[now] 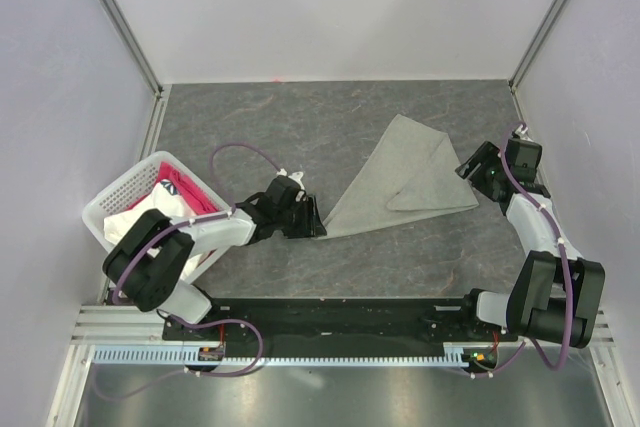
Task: Fold the napkin, place the utensils inside, and roll it up
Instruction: Fold the napkin
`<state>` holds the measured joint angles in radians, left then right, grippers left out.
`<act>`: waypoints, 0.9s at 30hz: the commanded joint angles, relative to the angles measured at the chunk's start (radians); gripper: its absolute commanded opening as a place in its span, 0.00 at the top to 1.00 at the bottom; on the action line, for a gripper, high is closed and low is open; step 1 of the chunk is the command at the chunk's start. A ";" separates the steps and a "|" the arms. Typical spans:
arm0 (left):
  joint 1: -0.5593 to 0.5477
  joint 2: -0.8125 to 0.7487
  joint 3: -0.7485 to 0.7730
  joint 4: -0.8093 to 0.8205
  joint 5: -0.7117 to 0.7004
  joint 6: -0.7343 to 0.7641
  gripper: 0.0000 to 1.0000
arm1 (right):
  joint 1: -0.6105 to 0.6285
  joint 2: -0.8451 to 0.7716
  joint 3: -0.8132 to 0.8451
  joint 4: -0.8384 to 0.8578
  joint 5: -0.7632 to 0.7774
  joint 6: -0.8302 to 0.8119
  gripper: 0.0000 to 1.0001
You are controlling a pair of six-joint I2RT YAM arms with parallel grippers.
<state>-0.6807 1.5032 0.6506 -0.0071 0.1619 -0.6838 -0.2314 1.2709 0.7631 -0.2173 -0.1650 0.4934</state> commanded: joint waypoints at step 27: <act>-0.003 0.081 0.024 -0.031 0.077 0.032 0.98 | -0.002 0.005 -0.011 0.091 -0.034 0.024 0.27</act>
<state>-0.6804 1.5696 0.6651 0.0154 0.2279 -0.6960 -0.2314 1.2736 0.7616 -0.1711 -0.1871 0.5125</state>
